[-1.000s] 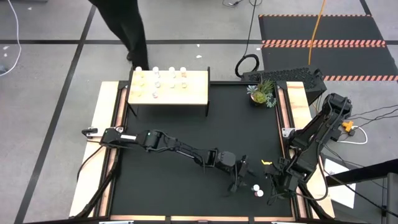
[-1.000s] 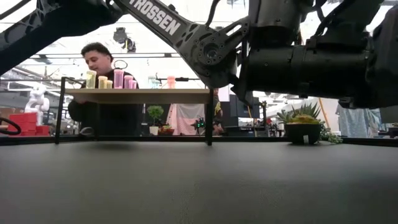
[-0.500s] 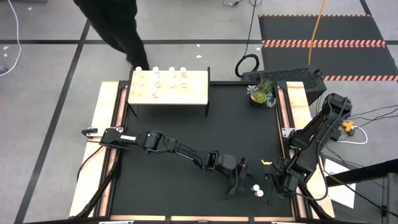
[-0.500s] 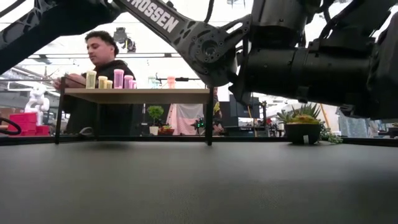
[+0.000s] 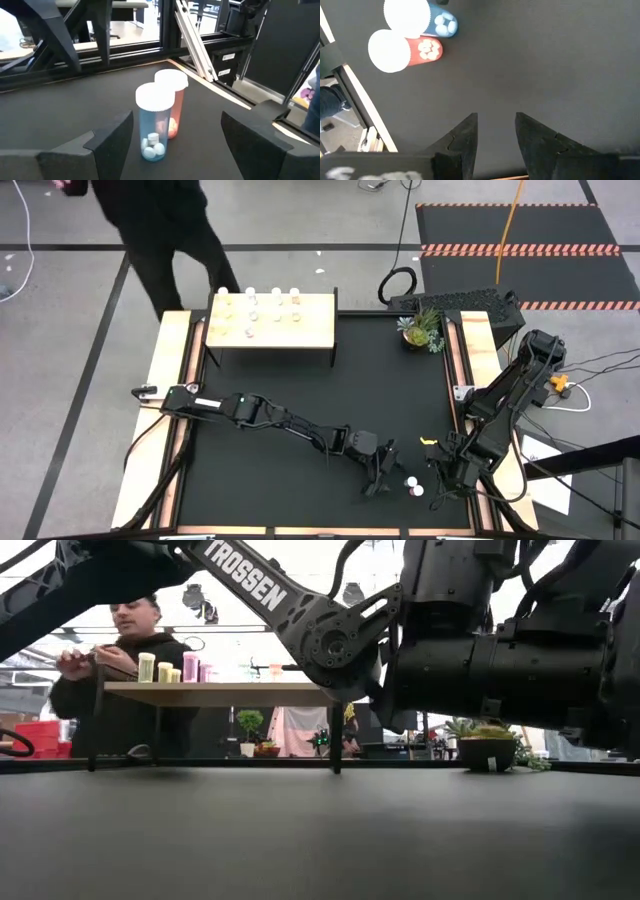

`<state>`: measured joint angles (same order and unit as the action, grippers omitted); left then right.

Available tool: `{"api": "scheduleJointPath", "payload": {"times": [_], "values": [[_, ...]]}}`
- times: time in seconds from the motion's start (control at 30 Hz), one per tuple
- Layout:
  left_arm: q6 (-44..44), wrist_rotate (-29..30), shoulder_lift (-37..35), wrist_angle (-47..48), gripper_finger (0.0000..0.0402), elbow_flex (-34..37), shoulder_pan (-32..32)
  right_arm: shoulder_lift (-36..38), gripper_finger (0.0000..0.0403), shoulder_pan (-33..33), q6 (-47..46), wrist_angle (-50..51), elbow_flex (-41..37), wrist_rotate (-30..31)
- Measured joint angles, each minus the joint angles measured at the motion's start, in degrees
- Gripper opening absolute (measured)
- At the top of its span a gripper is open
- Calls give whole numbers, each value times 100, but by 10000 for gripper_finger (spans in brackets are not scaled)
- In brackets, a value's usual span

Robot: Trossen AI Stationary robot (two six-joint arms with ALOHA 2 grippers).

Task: Pick and place medicine bottles onto shelf by color
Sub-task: Put the blue medicine bottle aligned with the other blue medicine bottle on the shelf

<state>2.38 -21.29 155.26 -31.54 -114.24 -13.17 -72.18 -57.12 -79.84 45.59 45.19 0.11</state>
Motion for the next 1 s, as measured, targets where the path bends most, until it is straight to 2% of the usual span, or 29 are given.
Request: {"api": "scheduleJointPath", "payload": {"times": [0.43, 1.0], "values": [[339, -62, -2, -303, 292, -2, -4, 2, 125, 0, 159, -76, 0, -293], [660, -266, 81, -23, 292, -322, 39, 4, 125, 0, 137, -79, 0, -329]]}}
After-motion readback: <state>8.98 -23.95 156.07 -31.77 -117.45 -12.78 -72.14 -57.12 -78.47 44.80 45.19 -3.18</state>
